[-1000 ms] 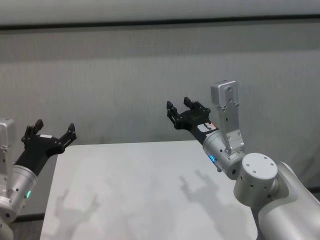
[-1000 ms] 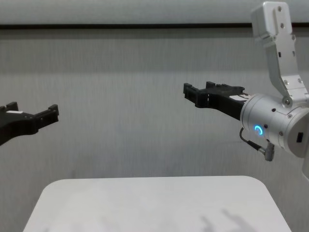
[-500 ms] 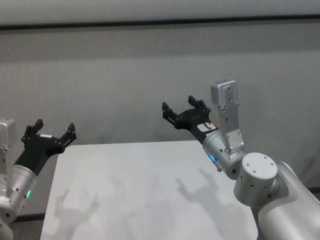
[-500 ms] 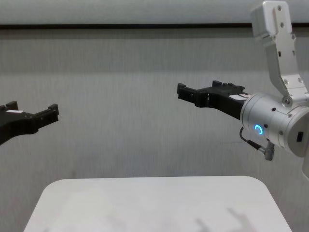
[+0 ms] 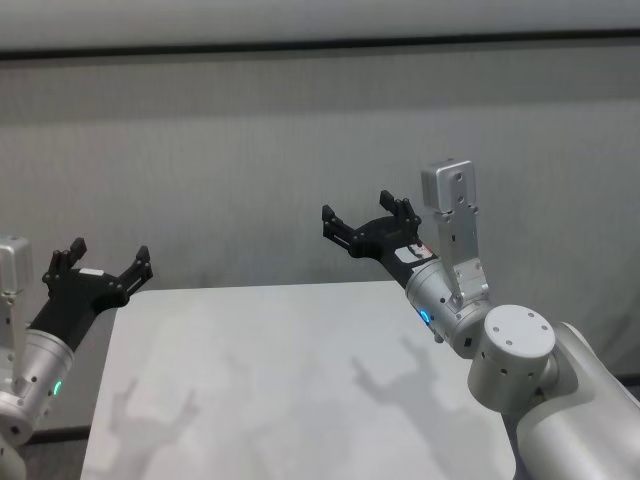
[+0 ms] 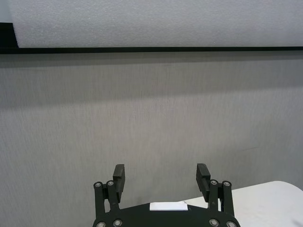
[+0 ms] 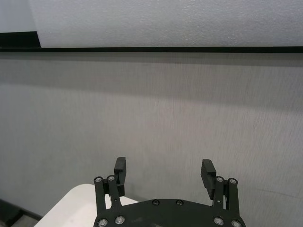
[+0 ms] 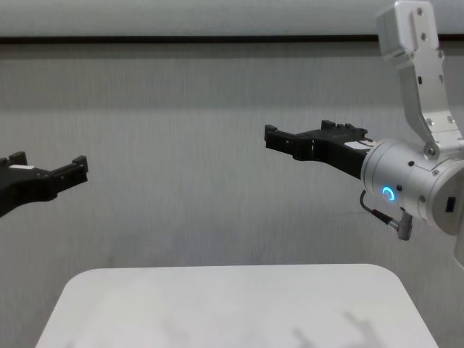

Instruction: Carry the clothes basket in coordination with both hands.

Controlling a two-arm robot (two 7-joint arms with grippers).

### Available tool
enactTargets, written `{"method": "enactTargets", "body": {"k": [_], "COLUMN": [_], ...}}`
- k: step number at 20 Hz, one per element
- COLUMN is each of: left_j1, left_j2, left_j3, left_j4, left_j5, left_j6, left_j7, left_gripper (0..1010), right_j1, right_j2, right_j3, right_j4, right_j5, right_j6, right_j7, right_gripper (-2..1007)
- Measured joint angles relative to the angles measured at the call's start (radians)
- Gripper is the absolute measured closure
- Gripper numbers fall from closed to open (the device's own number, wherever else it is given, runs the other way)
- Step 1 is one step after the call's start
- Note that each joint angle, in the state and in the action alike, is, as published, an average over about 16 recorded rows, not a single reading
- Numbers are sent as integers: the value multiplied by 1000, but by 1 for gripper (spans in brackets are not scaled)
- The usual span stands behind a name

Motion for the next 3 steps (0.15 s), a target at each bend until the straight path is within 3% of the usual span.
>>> {"method": "enactTargets", "body": {"k": [3], "left_j1": [0], "left_j2": [0], "left_j3": [0], "left_j4": [0], "left_j5": [0], "left_j6": [0], "left_j7": [0], "left_gripper": [10], "right_j1": [0], "right_j2": [0], "right_j3": [0], "right_j4": [0], "right_j5": [0], "right_j6": [0], "right_j7": [0], "right_gripper": [0]}}
